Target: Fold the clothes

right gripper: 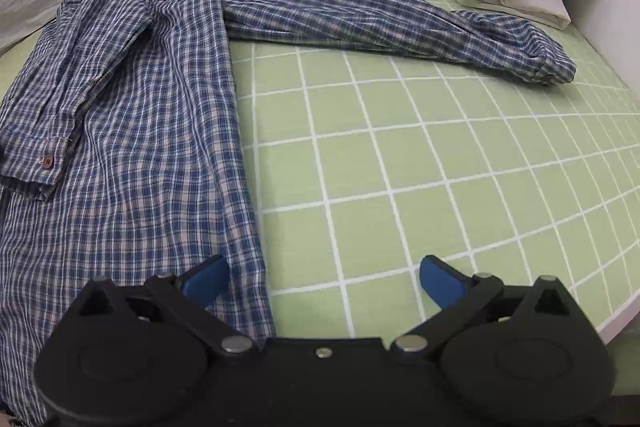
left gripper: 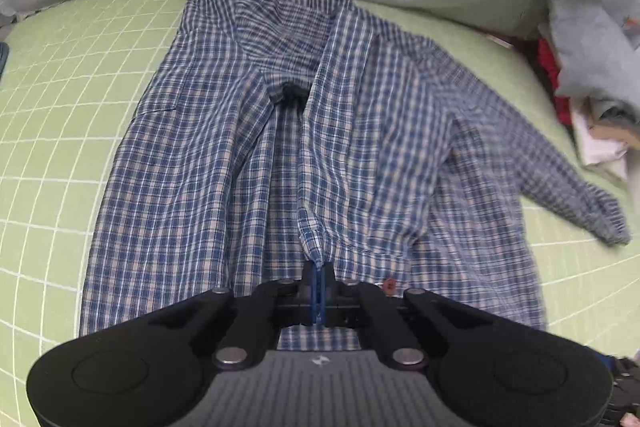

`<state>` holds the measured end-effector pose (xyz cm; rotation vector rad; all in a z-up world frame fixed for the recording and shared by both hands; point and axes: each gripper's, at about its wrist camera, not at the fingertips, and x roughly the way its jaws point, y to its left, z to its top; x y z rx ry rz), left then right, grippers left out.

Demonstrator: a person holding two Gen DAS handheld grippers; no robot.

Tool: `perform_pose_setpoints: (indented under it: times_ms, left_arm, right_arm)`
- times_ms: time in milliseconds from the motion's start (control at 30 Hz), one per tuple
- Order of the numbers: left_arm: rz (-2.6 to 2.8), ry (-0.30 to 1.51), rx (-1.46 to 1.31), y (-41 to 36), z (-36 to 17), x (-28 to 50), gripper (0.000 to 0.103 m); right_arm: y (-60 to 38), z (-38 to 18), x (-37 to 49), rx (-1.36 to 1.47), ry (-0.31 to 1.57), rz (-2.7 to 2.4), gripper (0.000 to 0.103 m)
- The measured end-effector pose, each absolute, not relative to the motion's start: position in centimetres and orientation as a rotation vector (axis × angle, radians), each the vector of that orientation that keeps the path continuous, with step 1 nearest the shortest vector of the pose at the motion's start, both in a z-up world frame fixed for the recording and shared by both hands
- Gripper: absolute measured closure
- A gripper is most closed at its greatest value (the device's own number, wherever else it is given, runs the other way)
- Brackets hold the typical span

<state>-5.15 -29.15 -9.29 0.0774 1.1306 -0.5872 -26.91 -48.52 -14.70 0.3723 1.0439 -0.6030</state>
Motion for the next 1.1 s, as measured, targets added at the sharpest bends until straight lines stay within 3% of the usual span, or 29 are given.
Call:
perform_pose_setpoints:
  times_ms: [333, 733, 867, 1000, 1100]
  left_arm:
    - [-0.613, 1.159, -0.12, -21.4, -6.2, -8.2, 0.102]
    - [-0.446, 1.223, -0.121, -13.5, -9.8, -9.9, 0.098]
    - [-0.45, 1.224, -0.119, -13.0, -10.4, -9.9, 0.079]
    - [-0.467, 1.207, -0.081, -13.4, -10.0, -10.3, 0.07]
    - [-0.469, 1.195, -0.048, -14.1, -9.5, -10.2, 0.051]
  right_arm:
    - [-45.5, -12.3, -24.3, 0.385, 0.937, -0.591, 0.0]
    - [-37.5, -11.5, -21.3, 0.263, 0.975, -0.444, 0.0]
    - [-35.8, -10.9, -21.8, 0.224, 0.986, -0.437, 0.0]
    - [-35.3, -10.7, -22.1, 0.218, 0.996, -0.443, 0.0]
    - [-35.2, -10.5, -22.4, 0.221, 0.994, -0.445, 0.0]
